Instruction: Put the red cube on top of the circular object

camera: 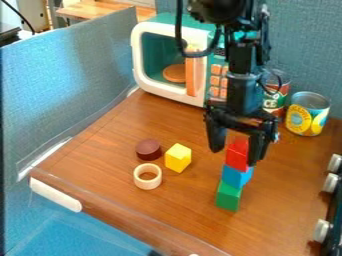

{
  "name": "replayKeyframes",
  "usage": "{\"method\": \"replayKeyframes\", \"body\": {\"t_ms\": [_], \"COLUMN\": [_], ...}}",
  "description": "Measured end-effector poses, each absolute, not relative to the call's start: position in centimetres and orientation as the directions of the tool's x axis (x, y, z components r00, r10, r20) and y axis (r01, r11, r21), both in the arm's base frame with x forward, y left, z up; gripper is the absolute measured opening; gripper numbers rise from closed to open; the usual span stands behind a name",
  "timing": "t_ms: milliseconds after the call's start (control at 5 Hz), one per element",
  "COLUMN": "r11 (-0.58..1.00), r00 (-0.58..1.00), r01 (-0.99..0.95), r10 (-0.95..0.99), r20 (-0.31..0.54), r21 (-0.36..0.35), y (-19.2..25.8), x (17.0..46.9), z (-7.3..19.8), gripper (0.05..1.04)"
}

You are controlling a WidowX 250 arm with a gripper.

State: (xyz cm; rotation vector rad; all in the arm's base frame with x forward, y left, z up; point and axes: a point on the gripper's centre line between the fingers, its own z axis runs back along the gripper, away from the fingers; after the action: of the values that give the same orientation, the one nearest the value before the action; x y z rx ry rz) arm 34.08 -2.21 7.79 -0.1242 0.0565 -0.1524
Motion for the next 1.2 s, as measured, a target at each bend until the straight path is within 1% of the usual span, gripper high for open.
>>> {"method": "replayKeyframes", "body": {"t_ms": [200, 400, 800, 1000, 1200], "r11": [0.981, 0.981, 0.976, 0.978, 0.984], "r00": [0.985, 0.986, 0.982, 0.985, 0.990], "r01": [0.143, 0.144, 0.168, 0.159, 0.132], "r10": [-0.154, -0.154, -0.179, -0.167, -0.137], "r20": [-0.074, -0.068, -0.066, -0.048, -0.039], "r21": [-0.129, -0.132, -0.138, -0.135, -0.116], "y": [-2.9, -3.2, -3.2, -2.7, -1.6], "x": [34.3, 34.4, 33.8, 33.8, 33.4], "z": [6.4, 6.4, 6.8, 7.8, 8.9], "gripper": [0.685, 0.621, 0.621, 0.621, 0.621]}}
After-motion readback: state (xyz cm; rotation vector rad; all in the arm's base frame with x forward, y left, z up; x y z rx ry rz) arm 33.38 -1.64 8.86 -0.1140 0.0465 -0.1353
